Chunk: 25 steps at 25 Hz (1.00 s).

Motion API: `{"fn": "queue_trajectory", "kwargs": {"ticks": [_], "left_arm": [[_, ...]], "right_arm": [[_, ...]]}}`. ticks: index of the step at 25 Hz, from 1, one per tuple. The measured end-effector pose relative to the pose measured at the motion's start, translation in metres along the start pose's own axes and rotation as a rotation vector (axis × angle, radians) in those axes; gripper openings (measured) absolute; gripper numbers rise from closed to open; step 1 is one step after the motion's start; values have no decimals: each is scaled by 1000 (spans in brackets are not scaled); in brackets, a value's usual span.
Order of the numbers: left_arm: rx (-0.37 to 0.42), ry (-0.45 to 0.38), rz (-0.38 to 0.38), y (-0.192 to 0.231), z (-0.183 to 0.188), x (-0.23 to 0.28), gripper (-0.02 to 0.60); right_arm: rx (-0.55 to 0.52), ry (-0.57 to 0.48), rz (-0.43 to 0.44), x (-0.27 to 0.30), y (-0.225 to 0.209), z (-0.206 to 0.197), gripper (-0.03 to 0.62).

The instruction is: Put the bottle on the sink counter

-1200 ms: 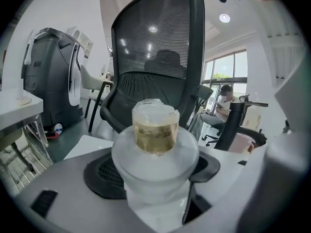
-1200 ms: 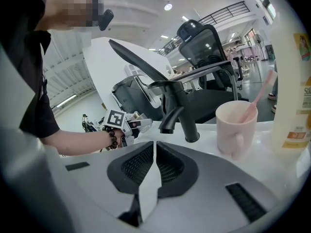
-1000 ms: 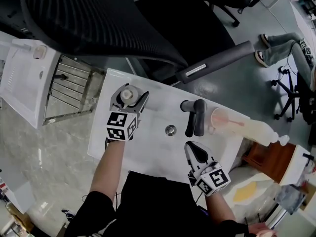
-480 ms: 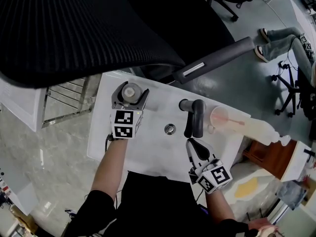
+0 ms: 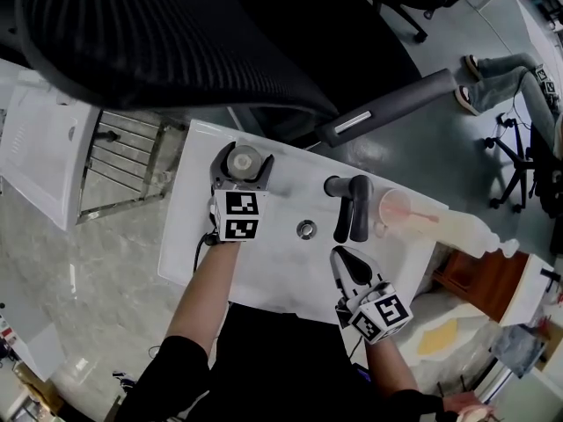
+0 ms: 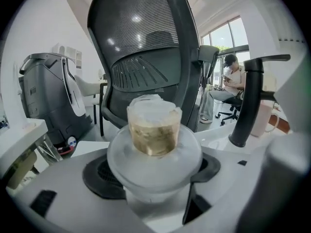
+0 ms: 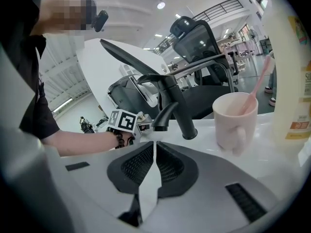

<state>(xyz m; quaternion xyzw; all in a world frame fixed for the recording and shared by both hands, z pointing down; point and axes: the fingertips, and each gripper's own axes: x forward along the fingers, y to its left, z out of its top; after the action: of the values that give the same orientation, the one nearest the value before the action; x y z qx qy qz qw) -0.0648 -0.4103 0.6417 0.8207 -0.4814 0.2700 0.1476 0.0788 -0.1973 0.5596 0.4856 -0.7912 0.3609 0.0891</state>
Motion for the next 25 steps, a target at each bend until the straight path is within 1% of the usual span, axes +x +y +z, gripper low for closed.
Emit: {"fn": "queue_trajectory", "kwargs": {"ticks": [2, 4, 6, 9, 10, 16, 21, 25], "left_arm": [[-6, 1, -9, -2, 0, 1, 357], [-25, -21, -53, -6, 1, -1, 404], [-67, -34, -85, -6, -1, -6, 431], [-153, -50, -109, 0, -5, -22, 445], [-169, -59, -115, 3, -4, -30, 445], [-157, -84, -140, 7, 2, -65, 445], [-164, -122, -157, 6, 6, -95, 443], [-194, -117, -188, -5, -4, -124, 440]], "right_arm": [[-4, 2, 6, 1, 4, -2, 34], [-8, 0, 10, 0, 7, -2, 34], [-14, -4, 12, -1, 10, -2, 34], [-28, -5, 13, -4, 15, -3, 34], [-34, -7, 16, -5, 17, -2, 34], [-69, -52, 26, -10, 30, 7, 34], [-96, -120, 20, -14, 44, 17, 34], [-122, -168, -2, -28, 46, 26, 34]]}}
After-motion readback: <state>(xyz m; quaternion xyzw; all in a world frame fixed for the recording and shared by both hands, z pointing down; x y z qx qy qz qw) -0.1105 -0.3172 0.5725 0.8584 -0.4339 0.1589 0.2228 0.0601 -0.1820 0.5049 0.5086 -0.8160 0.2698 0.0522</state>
